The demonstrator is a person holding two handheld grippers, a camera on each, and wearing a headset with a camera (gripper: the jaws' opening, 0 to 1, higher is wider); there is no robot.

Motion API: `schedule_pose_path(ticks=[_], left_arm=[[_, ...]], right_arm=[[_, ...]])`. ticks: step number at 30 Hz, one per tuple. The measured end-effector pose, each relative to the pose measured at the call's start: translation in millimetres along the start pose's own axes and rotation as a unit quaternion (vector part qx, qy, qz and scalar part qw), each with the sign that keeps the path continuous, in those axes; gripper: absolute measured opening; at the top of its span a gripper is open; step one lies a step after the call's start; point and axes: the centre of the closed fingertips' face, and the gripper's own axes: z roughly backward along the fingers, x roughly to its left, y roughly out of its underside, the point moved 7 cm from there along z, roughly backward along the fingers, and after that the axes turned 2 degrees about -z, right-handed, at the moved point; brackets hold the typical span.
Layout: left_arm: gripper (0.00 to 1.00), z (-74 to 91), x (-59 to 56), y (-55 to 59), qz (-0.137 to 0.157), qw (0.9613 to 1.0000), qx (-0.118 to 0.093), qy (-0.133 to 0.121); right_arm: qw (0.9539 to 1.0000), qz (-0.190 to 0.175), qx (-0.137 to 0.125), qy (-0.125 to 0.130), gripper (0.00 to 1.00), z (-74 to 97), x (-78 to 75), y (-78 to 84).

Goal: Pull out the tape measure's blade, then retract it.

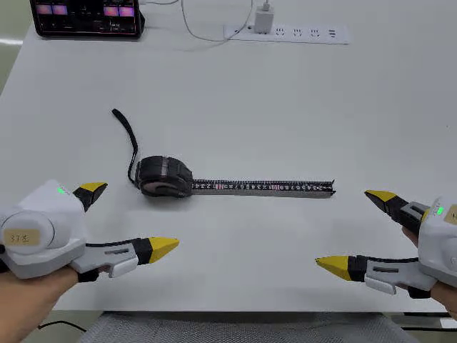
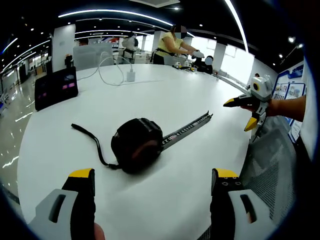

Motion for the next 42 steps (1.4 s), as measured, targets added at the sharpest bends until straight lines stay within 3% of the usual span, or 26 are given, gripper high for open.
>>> schedule_pose_path(ticks=[25, 42], left_arm=[[0.92, -27.5, 0.5, -17.7, 0.054, 0.9981, -0.028, -0.003], [0.9, -36.8, -3.8, -20.4, 0.078, 0.9963, -0.036, 0.001]], right_arm=[[1.0, 0.003, 0.0, -0.002, 0.84, -2.0, -6.6, -3.1], [1.0, 0.004, 0.0, -0.003, 0.84, -4.1, -8.6, -4.6]])
